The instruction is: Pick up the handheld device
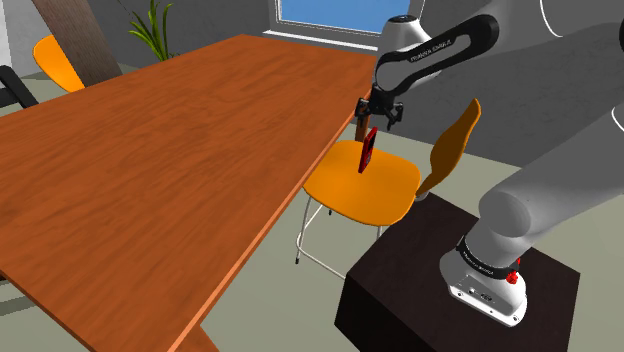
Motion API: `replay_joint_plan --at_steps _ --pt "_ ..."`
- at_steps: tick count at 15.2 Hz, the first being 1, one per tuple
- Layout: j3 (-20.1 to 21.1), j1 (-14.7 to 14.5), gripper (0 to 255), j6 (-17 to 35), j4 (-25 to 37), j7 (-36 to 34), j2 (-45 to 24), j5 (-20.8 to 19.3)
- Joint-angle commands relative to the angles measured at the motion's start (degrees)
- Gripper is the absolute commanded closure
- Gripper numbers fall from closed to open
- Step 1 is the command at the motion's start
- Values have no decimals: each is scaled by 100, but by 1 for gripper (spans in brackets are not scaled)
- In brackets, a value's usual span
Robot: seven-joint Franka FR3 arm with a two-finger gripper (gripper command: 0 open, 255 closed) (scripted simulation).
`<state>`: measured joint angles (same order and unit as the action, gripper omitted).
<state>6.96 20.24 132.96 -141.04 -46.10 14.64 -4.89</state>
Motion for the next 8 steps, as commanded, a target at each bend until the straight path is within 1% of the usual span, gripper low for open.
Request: replay_joint_plan --at_steps 1,2,6,8 --pt "2 9 0 180 -67 -12 -257 -11" --pt "-19 16 255 130 -67 26 -205 -3" --pt "-85 53 255 161 -141 123 -154 -3" --pt "-67 34 255 63 -76 107 -123 16"
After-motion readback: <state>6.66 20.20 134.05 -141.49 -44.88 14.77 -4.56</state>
